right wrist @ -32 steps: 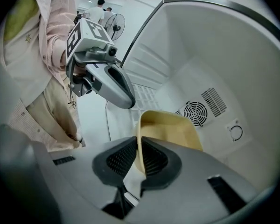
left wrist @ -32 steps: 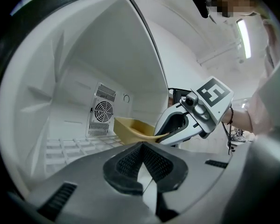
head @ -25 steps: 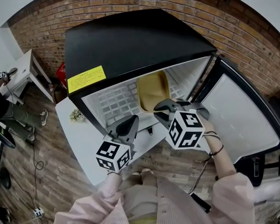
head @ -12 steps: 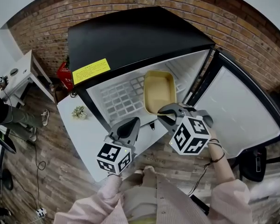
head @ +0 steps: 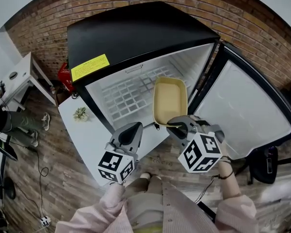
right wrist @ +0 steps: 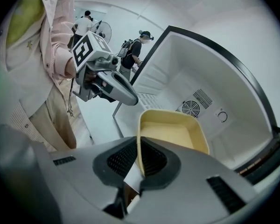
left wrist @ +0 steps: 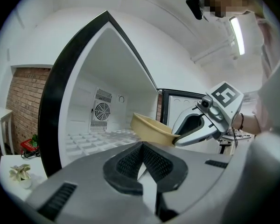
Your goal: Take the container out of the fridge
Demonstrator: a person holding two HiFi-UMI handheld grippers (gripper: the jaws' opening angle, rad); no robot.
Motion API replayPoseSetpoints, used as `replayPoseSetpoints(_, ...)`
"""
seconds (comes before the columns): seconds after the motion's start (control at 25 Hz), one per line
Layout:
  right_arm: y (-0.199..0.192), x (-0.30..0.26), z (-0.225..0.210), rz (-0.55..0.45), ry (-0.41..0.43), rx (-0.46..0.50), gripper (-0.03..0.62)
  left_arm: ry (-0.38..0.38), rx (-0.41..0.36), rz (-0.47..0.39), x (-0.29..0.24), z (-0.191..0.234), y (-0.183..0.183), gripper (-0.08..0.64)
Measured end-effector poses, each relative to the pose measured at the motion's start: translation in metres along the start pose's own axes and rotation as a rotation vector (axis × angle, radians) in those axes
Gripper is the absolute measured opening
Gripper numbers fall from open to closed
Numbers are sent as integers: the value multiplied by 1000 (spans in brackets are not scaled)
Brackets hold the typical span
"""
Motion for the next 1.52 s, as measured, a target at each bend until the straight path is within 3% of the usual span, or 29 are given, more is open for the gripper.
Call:
replayPoseSetpoints(0.88,-39,21,61,45,105,-107,23,36,30,64,4,-36,-36,-8)
replayPoseSetpoints(1.52,-49,11,75,36,193,-73,21,84,18,67,8,-39,-45,-8)
Point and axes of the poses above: the fingertips, and each gripper's own axes: x backward along the fingers, z to its left, y out of its top, the point moved 8 cm from there along x, backward along the fingers, and after that the axes turned 3 degrees about x, right-handed, at the moved point
